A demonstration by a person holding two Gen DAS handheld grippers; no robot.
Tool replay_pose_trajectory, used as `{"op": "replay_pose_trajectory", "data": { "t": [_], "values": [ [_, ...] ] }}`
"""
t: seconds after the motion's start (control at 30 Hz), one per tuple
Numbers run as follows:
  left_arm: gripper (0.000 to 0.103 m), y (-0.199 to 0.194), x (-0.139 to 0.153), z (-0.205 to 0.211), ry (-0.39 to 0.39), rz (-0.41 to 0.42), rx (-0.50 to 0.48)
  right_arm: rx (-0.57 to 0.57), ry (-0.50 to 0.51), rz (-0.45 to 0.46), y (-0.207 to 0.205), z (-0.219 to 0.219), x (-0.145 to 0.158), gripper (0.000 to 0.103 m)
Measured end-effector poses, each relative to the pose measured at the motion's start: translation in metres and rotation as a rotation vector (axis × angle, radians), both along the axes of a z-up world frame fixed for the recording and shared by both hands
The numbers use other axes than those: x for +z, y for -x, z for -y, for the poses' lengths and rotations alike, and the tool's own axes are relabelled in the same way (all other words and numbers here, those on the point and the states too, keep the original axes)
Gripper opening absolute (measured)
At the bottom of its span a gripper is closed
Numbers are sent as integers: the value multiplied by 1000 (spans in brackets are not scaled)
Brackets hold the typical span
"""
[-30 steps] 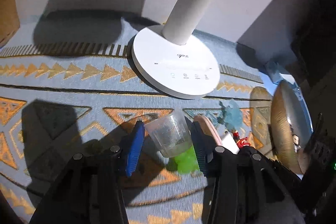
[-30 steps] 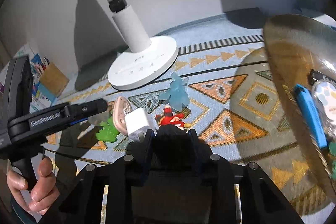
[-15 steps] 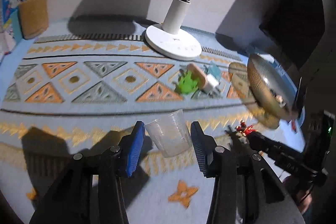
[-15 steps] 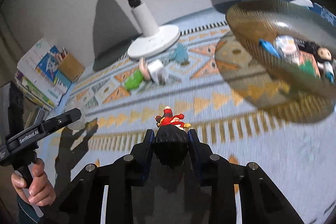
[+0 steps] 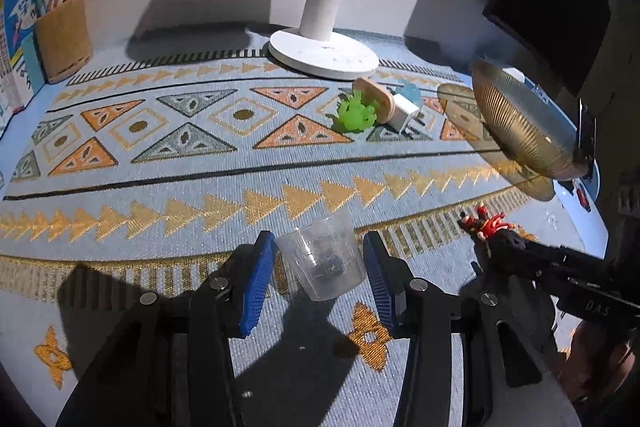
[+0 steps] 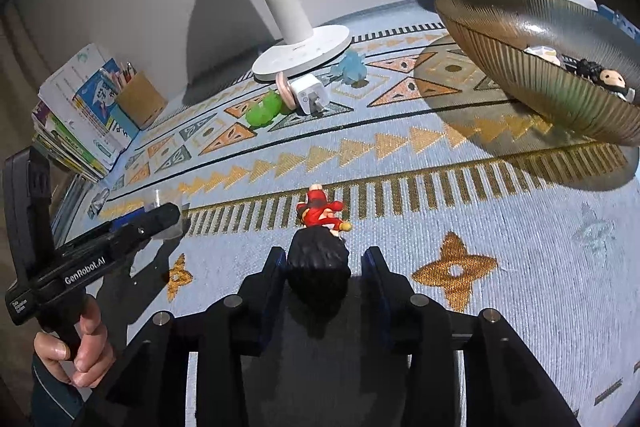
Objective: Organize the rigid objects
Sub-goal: 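Carry the clear cup and red-and-black figure over the amber bowl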
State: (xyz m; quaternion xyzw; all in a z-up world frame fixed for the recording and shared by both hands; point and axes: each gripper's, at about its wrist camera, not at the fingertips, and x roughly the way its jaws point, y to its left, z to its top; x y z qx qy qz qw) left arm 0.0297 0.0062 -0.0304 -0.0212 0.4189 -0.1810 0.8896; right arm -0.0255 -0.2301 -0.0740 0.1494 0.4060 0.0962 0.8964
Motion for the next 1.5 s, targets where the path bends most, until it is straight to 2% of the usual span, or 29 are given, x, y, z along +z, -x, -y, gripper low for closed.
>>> {"op": "replay_pose_trajectory", "data": {
  "t": [0.1, 0.27, 0.37, 0.4, 0.43, 0.63, 0.8, 0.97, 1.2, 1.37, 1.5],
  "values": [
    [42, 2, 0, 3, -16, 13, -5, 11, 42, 4, -5, -8, 2, 50],
    [42, 3, 0, 3, -22, 19, -7, 20, 136, 25, -9, -27, 1, 50],
    [42, 3, 1, 3, -23, 20, -7, 16, 195, 42, -7, -34, 1, 38],
    [43, 3, 1, 3, -24, 20, -7, 15, 200, 51, -6, -34, 2, 32],
    [42, 3, 1, 4, -26, 22, -6, 16, 199, 56, -5, -34, 3, 31],
    [42, 4, 2, 5, -40, 19, -2, 27, 178, 70, 4, -36, 8, 31],
    [42, 9, 16, 19, -23, 32, -28, 15, 164, 137, 18, -27, 33, 31],
    [42, 14, 73, 59, 5, 148, -136, -57, 157, 238, 33, 6, 76, 31],
    [42, -13, 135, 125, 88, 215, -246, -274, 183, 344, 47, 89, 142, 31],
    [42, -41, 156, 173, 129, 221, -287, -445, 91, 359, 47, 166, 165, 31],
    [42, -63, 144, 215, 116, 175, -317, -520, 33, 320, 37, 205, 155, 31]
  ]
}}
